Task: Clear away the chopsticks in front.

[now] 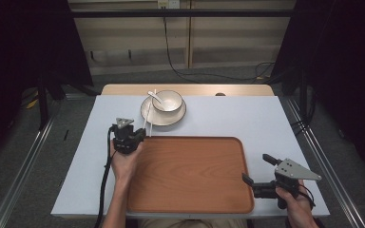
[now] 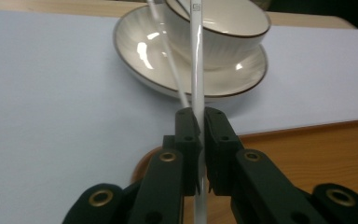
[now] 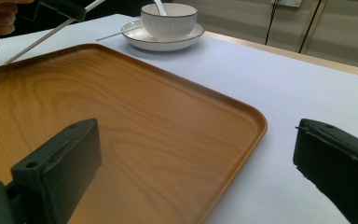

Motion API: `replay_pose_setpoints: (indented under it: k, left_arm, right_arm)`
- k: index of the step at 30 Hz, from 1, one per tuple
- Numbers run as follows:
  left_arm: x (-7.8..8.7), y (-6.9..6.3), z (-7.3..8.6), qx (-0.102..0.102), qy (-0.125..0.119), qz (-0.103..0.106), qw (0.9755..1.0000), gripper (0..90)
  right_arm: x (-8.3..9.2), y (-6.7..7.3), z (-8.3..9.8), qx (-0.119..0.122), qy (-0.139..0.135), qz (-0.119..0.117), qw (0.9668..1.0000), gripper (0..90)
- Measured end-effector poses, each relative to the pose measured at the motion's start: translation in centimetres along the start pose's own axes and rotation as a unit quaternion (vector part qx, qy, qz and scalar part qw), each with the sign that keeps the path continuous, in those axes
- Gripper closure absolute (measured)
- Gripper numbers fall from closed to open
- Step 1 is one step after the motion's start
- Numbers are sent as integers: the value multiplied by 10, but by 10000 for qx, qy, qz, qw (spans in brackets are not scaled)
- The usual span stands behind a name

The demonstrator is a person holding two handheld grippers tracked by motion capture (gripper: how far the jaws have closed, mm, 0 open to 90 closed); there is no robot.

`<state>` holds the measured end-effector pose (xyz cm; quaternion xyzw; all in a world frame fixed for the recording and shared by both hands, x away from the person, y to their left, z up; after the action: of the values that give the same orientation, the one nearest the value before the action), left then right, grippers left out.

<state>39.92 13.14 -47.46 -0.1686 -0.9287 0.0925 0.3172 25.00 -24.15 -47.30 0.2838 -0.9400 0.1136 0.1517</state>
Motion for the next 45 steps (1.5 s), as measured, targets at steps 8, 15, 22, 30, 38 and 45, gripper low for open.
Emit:
replay_pose_setpoints:
  k: [8,15,22,30,38,45]
  left_arm:
    - [13,-6,13,-2,0,-89,10000,851]
    - [22,-9,23,80,-2,-127,9999,851]
    - [34,-10,36,228,54,-179,9996,851]
    - [39,-14,52,338,180,-259,9989,851]
    - [40,-15,70,370,314,-336,9983,851]
    - [34,-4,83,577,514,-449,9960,851]
  right_arm:
    - [1,0,-1,30,-23,-7,10000,6]
    - [0,0,-1,52,-39,18,10000,6]
    - [0,1,-1,59,-41,-1,10000,6]
    - [0,1,-1,48,-42,-17,10000,6]
    - [0,1,-1,52,-47,-23,10000,6]
    - [0,2,-1,46,-41,-26,10000,6]
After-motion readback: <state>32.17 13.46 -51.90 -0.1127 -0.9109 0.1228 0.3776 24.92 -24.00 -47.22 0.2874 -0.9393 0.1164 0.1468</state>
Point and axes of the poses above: each handheld gripper's, and its own axes: x roughly backward along the jaws, z roughly out of its underside, y roughly to its left, the point moved 7 cm from there along -x, roughly forward along the jaws, and after that the axes turned 8 degrees about x, right-handed, at the moved point
